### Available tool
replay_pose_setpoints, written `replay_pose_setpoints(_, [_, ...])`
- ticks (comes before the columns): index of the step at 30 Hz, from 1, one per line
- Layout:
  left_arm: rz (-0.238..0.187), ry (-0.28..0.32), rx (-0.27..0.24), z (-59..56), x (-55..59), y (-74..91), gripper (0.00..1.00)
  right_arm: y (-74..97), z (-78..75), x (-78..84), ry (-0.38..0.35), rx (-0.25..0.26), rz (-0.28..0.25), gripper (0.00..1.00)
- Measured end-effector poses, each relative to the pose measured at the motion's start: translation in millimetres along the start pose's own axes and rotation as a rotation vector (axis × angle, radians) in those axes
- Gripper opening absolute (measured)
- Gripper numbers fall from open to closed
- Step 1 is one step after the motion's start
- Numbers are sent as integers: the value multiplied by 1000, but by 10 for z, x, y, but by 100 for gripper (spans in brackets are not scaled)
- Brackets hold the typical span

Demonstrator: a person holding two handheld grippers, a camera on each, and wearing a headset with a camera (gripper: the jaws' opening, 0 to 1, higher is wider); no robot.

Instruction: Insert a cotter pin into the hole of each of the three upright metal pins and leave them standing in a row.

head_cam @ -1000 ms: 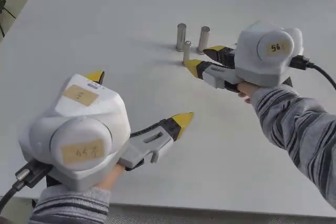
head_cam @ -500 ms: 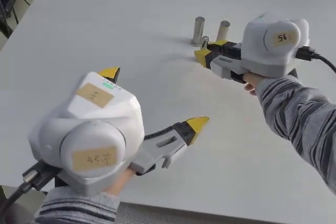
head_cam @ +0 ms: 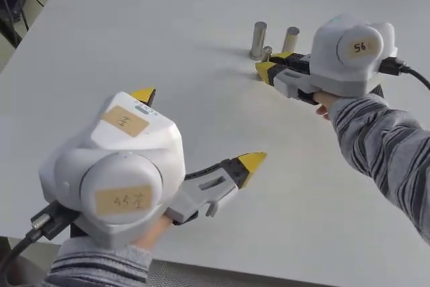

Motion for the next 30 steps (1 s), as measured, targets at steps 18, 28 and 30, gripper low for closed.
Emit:
replay_pose_setpoints(18, [-10,-12,15,-57,-34,32,94,282,134,91,49,-15,32,4])
replay_pose_setpoints(28, [-10,-20,33,-124,-38,61,94,493,241,145,63,-40,27,4])
replay_pose_setpoints(30, [-10,-17,35,-131,-37,64,94,518,260,163,65,-46,29,4])
Point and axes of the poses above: the centre of the closed fingertips' face, and the gripper's own axes: y roughly backward along the fingers, z roughly to its left, x roughly out of its underside, the point moved 4 cm from there along y, roughly backward along the fingers, and after that the axes turned 8 degrees about y, right-handed, at the moved point
